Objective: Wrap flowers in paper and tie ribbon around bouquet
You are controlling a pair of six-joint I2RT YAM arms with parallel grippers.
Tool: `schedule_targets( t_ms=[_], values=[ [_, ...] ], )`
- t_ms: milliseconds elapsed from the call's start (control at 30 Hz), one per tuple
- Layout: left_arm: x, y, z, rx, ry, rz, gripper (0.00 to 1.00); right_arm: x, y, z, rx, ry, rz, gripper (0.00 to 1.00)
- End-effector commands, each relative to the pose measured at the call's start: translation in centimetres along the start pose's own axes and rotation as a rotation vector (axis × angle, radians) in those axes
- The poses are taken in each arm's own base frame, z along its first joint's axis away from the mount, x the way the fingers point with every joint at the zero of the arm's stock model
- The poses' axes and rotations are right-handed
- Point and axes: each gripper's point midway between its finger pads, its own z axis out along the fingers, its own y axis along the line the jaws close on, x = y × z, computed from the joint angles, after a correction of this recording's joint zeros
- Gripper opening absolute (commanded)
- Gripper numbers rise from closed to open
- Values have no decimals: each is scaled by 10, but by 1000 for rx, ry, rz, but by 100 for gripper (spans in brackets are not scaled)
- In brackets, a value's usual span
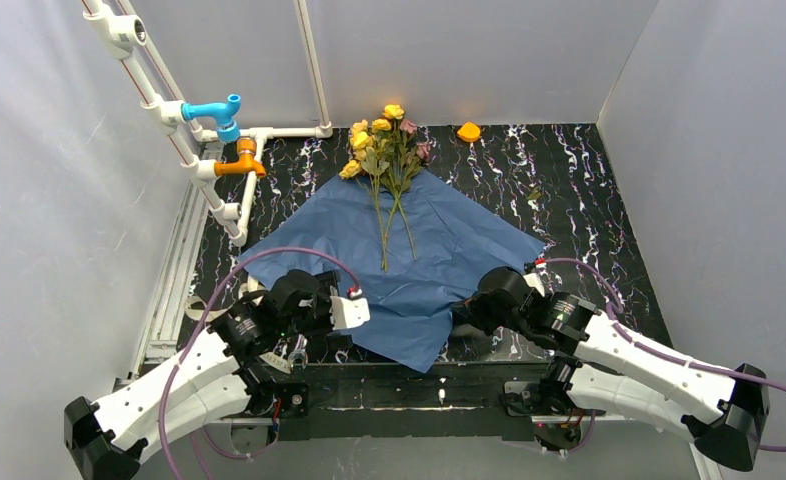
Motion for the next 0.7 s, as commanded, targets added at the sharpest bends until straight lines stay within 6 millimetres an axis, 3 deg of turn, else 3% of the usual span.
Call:
schedule_targets(
  t_ms=[0, 267, 433, 567, 667],
  values=[
    [6, -24, 2, 110, -21, 171, 98, -7, 22, -9, -54, -27, 47, 1],
    [13, -37, 8, 143, -38, 230, 98, -10, 28, -11, -77, -23, 61, 1],
    [13, -24, 23, 92, 13, 255, 97, -7, 28, -9, -78, -3, 64, 1],
    [14, -22, 35, 76, 30, 288, 85, -4, 27, -8, -85, 18, 72, 1],
    [12, -8, 39, 13, 56, 288, 72, -3, 24, -7, -80, 26, 71, 1]
  ],
)
